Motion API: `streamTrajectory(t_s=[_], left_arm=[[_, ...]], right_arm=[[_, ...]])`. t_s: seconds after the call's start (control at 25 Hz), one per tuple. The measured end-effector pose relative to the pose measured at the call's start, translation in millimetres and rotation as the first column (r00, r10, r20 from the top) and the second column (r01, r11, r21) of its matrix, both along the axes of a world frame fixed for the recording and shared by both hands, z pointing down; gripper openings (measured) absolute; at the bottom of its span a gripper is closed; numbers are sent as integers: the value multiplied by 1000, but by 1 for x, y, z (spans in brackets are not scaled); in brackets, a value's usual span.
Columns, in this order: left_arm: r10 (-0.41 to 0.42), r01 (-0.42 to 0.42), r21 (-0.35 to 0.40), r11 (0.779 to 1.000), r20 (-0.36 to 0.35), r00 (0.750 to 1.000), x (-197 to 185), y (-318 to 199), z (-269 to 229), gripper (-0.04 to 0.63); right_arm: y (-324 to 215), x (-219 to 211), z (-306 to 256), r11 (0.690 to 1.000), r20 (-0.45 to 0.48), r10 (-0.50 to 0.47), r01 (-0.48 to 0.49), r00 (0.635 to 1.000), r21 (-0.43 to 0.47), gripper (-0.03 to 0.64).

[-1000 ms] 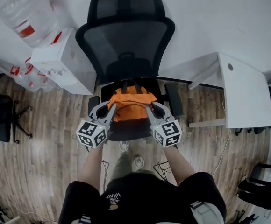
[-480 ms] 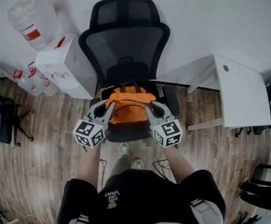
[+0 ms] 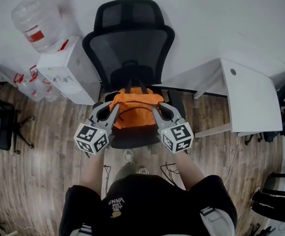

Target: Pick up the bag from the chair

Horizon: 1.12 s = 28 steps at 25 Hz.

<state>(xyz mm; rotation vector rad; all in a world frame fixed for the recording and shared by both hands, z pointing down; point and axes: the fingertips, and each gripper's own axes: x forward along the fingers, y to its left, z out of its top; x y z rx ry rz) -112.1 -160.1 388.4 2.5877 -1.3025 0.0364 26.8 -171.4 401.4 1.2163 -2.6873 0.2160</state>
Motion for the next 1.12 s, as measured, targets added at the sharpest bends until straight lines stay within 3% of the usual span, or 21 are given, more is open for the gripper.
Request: streamTrajectory(t_s=[1.12], left_arm=[[9, -13, 164, 986, 24, 1000, 11, 41, -85, 43]], right_arm=[[37, 12, -82, 990, 38, -25, 19, 999, 137, 32]])
